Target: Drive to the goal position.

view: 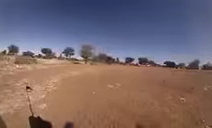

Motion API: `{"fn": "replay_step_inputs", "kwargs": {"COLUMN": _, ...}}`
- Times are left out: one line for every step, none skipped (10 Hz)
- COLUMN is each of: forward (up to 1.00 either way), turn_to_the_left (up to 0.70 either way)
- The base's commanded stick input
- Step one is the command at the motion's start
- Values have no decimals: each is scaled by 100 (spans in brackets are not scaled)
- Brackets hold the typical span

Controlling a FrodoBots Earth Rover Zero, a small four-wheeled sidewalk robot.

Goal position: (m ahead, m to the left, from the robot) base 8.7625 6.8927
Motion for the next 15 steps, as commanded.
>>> {"fn": "replay_step_inputs", "kwargs": {"forward": 50, "turn_to_the_left": 0}}
{"fn": "replay_step_inputs", "kwargs": {"forward": 50, "turn_to_the_left": 0}}
{"fn": "replay_step_inputs", "kwargs": {"forward": 50, "turn_to_the_left": 0}}
{"fn": "replay_step_inputs", "kwargs": {"forward": 50, "turn_to_the_left": 0}}
{"fn": "replay_step_inputs", "kwargs": {"forward": 50, "turn_to_the_left": 0}}
{"fn": "replay_step_inputs", "kwargs": {"forward": 50, "turn_to_the_left": 0}}
{"fn": "replay_step_inputs", "kwargs": {"forward": 50, "turn_to_the_left": 0}}
{"fn": "replay_step_inputs", "kwargs": {"forward": 50, "turn_to_the_left": 0}}
{"fn": "replay_step_inputs", "kwargs": {"forward": 50, "turn_to_the_left": 0}}
{"fn": "replay_step_inputs", "kwargs": {"forward": 50, "turn_to_the_left": 0}}
{"fn": "replay_step_inputs", "kwargs": {"forward": 50, "turn_to_the_left": 0}}
{"fn": "replay_step_inputs", "kwargs": {"forward": 50, "turn_to_the_left": 0}}
{"fn": "replay_step_inputs", "kwargs": {"forward": 50, "turn_to_the_left": 0}}
{"fn": "replay_step_inputs", "kwargs": {"forward": 50, "turn_to_the_left": 0}}
{"fn": "replay_step_inputs", "kwargs": {"forward": 50, "turn_to_the_left": 0}}
